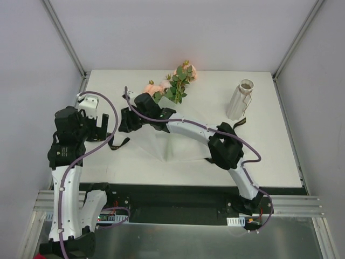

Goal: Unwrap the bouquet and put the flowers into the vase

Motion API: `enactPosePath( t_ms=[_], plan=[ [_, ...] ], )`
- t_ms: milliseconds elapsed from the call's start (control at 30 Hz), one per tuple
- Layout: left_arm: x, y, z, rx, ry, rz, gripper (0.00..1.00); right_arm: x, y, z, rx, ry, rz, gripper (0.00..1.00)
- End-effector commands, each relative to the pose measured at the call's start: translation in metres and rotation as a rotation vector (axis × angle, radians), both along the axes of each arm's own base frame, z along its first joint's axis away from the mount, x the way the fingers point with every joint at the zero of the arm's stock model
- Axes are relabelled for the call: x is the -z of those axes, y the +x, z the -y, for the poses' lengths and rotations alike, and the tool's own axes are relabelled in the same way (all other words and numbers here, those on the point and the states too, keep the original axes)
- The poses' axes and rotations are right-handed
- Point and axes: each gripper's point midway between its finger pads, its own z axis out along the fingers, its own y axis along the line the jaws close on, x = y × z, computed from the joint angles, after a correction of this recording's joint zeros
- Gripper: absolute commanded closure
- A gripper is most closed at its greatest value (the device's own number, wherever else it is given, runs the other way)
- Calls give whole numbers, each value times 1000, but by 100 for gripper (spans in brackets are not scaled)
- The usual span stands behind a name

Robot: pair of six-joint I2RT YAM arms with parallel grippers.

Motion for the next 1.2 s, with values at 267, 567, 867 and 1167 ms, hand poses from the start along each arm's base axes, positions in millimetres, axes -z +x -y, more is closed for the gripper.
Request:
enactPosePath(
  t_ms=[267,567,867,1167],
  plan=[
    [-38,-25,-8,-44,52,44,1,-101,12,-21,-58,233,33,3],
    [-12,-19,14,96,8,-45,1,-76,106,123,143,102,66,1],
    [36,-4,66,399,-172,-215,1,25,169,233,249,-193,-38,2],
    [63,11,69,449,-210,-322,1,53,175,246,161,-176,-93,6]
  ],
)
